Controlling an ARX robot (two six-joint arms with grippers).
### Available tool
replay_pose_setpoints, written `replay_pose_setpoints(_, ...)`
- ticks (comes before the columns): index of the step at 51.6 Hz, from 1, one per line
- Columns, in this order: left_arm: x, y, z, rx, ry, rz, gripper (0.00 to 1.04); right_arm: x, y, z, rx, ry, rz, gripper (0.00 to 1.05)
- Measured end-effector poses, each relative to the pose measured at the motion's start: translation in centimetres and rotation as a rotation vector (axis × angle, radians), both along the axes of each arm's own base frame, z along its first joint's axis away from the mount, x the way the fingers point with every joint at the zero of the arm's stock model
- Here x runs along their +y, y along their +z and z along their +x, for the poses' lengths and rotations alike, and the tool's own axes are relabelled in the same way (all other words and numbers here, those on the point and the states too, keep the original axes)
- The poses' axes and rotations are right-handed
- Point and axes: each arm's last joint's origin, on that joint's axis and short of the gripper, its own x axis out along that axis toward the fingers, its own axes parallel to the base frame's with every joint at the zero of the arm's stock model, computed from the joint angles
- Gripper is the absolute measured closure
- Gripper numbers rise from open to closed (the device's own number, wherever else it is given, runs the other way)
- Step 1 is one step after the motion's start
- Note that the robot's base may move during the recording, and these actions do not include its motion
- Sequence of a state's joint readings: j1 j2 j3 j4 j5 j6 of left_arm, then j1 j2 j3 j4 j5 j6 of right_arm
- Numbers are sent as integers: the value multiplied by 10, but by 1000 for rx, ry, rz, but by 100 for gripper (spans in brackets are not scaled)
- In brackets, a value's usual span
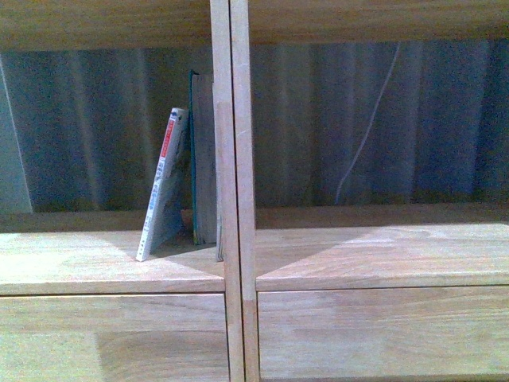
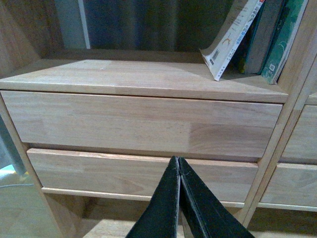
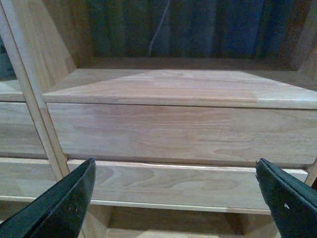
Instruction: Organize books on shelf
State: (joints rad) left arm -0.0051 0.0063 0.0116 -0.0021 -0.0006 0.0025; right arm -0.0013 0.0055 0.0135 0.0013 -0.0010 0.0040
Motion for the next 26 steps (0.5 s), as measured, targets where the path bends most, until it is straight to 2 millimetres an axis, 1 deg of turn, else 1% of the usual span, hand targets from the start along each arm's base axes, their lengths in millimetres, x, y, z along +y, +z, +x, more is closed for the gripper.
replay_pose_setpoints(19, 0, 0, 0, 0, 0, 0, 102, 0, 0, 0, 0, 0, 0, 7)
replay_pose_setpoints(20, 0, 0, 0, 0, 0, -1, 101, 0, 0, 0, 0, 0, 0, 7)
replay_pose_setpoints(25, 0, 0, 0, 0, 0, 0, 84, 0, 0, 0, 0, 0, 0, 7)
replay_pose_setpoints(26, 0, 0, 0, 0, 0, 0, 82, 0, 0, 0, 0, 0, 0, 7)
